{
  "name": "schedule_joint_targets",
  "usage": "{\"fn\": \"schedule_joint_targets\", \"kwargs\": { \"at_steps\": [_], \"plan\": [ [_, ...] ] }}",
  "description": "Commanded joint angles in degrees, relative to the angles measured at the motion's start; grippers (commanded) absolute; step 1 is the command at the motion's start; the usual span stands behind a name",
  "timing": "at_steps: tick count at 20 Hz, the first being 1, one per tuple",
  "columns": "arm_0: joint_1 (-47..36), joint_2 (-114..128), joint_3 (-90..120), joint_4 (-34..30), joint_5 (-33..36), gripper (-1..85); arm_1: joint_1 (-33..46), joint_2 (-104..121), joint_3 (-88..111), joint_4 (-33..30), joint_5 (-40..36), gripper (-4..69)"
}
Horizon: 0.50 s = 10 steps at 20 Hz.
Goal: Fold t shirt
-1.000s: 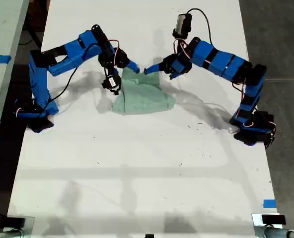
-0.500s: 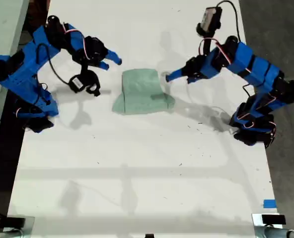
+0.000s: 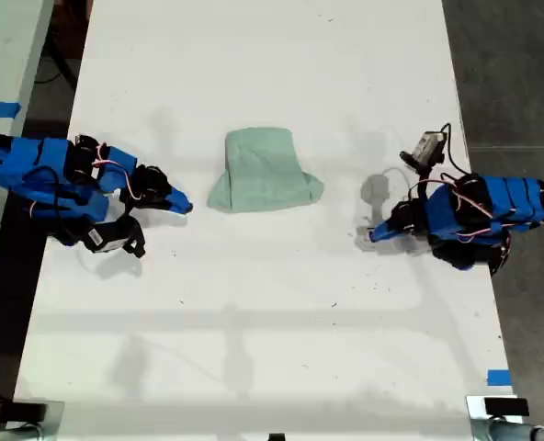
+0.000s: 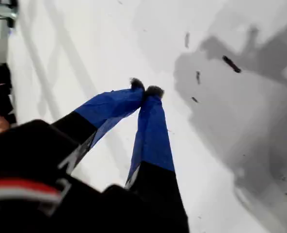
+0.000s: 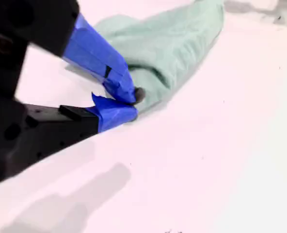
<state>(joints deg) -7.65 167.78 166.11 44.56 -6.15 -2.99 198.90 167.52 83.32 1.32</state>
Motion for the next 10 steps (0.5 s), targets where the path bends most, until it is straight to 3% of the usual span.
{"fn": "schedule_joint_targets", "kwargs": {
  "at_steps": [1, 2, 3, 5, 6, 7, 10],
  "plan": [
    [-4.1, 19.9, 15.0, 1.4, -1.1, -0.3, -1.5, 1.3, 4.0, -1.7, -2.5, 1.3],
    [-4.5, 35.9, 21.4, 8.3, -1.3, -0.3, -1.4, 1.3, 4.0, -1.3, -4.2, 1.3],
    [-4.3, 36.9, 22.1, 12.2, -3.3, -0.3, -0.7, 1.3, 4.1, -1.0, -6.1, 1.4],
    [-4.7, 36.5, 22.5, 13.9, -3.2, -0.3, 1.3, 1.5, 6.9, -1.8, -7.5, 4.0],
    [-5.0, 36.6, 22.5, 13.9, -3.2, -0.3, 3.3, 1.1, 8.8, -3.0, -9.7, 13.9],
    [-5.4, 36.5, 22.5, 13.9, -3.5, -0.3, 4.5, 0.7, 8.9, -3.1, -14.1, 17.6],
    [-2.9, 36.7, 22.5, 13.8, -5.0, -0.3, 3.9, 1.5, 9.0, -3.4, -33.3, 17.1]
  ]
}}
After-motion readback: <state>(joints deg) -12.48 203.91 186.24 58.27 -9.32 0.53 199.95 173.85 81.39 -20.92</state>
